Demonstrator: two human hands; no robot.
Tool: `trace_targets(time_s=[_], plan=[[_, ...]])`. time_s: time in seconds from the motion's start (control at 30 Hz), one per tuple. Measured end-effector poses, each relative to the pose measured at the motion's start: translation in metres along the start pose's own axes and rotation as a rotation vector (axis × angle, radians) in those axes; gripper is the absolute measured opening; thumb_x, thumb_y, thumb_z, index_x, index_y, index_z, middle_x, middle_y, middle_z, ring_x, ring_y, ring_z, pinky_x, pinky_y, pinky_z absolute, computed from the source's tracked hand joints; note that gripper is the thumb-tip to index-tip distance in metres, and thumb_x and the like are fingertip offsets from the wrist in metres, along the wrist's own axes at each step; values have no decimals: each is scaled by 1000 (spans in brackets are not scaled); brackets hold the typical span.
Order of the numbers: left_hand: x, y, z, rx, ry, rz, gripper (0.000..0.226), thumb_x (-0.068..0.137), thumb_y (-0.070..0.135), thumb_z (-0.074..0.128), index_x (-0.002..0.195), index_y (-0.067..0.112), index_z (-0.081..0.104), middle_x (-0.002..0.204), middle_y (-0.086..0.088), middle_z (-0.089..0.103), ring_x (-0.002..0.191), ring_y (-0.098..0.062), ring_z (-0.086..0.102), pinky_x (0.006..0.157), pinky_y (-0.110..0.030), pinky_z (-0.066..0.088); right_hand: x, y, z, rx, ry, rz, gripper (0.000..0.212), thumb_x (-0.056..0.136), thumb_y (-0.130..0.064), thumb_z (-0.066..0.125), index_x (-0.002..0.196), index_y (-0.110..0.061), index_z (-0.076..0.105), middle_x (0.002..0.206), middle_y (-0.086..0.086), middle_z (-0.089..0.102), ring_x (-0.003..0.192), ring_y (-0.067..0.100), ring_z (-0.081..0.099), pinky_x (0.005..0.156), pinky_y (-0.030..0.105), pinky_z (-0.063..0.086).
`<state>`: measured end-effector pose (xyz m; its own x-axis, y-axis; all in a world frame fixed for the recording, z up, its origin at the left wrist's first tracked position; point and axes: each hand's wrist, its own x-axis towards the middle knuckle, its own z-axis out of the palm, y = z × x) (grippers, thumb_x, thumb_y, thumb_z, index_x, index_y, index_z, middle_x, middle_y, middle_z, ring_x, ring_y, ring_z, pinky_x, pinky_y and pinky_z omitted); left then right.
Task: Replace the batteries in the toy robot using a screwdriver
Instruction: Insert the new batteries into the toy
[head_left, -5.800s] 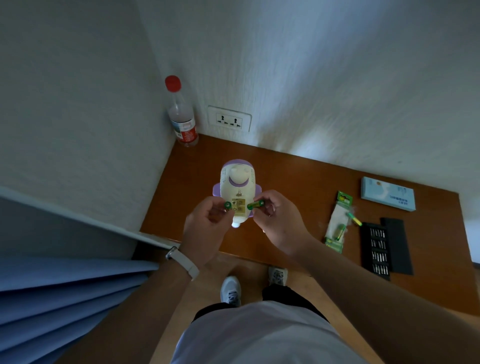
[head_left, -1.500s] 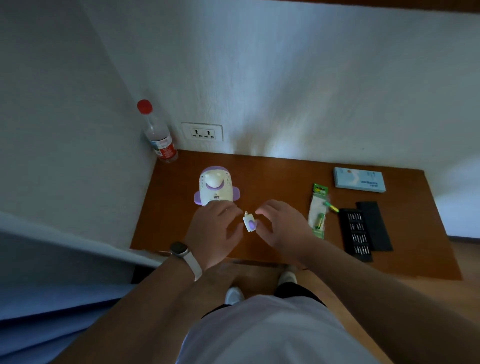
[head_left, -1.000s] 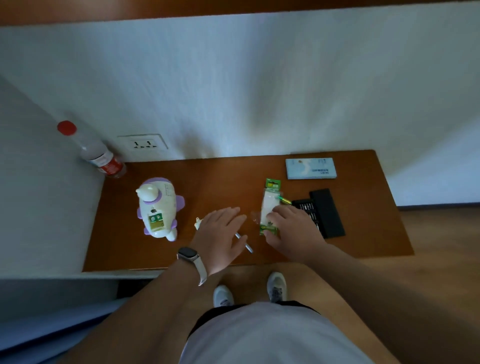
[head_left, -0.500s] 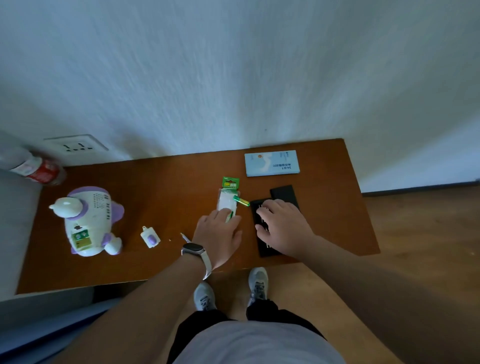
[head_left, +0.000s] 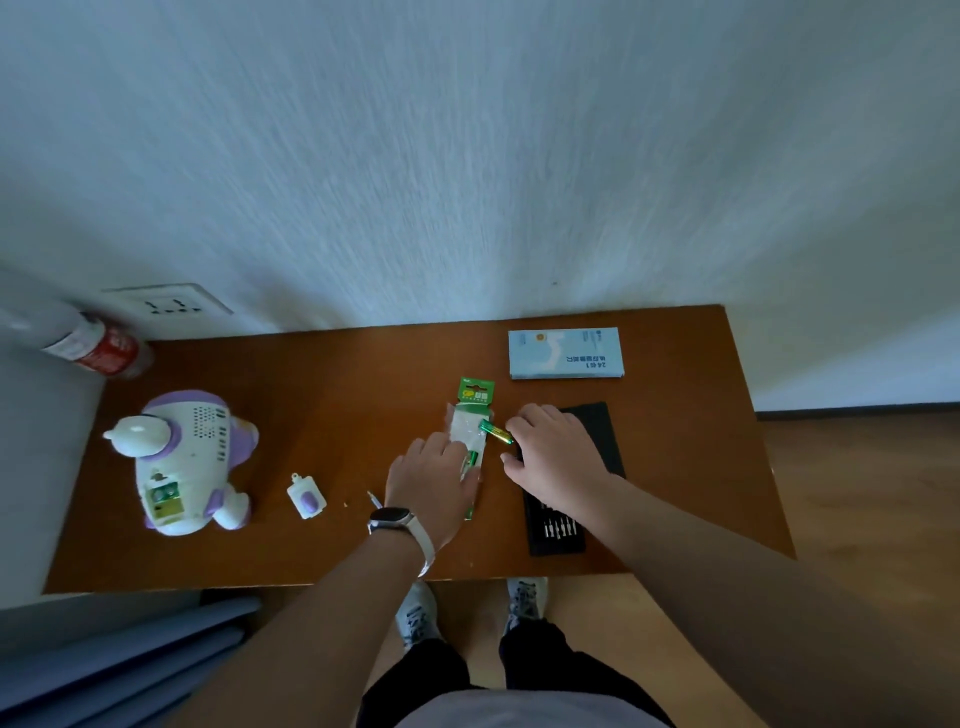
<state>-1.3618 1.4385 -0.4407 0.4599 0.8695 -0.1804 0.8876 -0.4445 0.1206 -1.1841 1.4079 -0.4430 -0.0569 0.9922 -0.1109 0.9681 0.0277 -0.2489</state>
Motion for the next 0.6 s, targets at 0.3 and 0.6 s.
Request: trace_targets(time_s=[0.3, 0.6], plan=[[6, -7, 12, 1, 46, 119, 11, 91, 19, 64, 101, 18, 69, 82, -2, 65, 62, -15, 45, 49, -25, 35, 10, -5, 19, 38, 48, 56, 22, 87, -35, 63, 98, -16, 66, 93, 0, 60, 87, 19, 58, 73, 33, 49], [8, -10, 22, -21, 90, 71, 14, 94, 29, 61, 95, 18, 68, 82, 0, 65, 59, -15, 51, 46, -30, 46, 7, -3, 22, 162, 185, 77, 12, 81, -26, 67, 86, -15, 63, 79, -2, 58, 72, 16, 53, 64, 28, 40]])
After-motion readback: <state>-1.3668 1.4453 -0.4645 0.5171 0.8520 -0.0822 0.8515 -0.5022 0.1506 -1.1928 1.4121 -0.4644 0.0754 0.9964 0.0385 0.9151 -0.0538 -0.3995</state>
